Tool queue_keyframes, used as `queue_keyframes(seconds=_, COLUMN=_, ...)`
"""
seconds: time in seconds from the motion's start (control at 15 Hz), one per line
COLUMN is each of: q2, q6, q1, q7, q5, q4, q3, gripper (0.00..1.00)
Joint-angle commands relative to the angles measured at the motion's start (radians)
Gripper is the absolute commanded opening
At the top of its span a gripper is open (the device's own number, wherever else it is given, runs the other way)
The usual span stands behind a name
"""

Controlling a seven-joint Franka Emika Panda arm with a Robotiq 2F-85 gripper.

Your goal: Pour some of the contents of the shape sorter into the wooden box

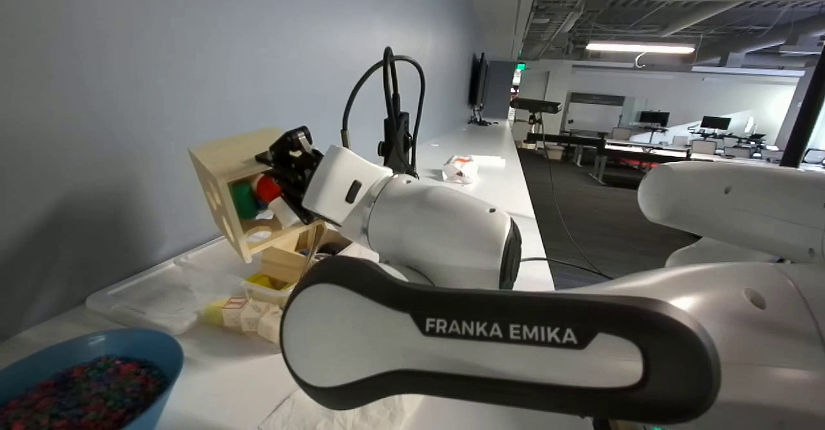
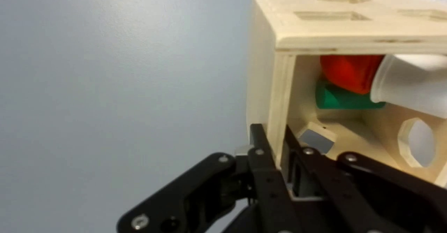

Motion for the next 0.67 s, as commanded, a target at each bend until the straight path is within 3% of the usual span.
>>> queue_keyframes(seconds=0.0, q2=-0.009, q6=0.155, q1=-0.063, q7=0.107, q5=-0.153, q4=0.010, q3=0.038, gripper=0.03)
queue_keyframes(seconds=0.33, q2=-0.007, q6=0.300, q1=-0.143, q7=0.176, q5=-0.242, q4=-0.009, q3=0.100, gripper=0.03)
queue_keyframes(seconds=0.6, q2=-0.005, q6=0.368, q1=-0.192, q7=0.180, q5=-0.212, q4=-0.004, q3=0.121, gripper=0.03)
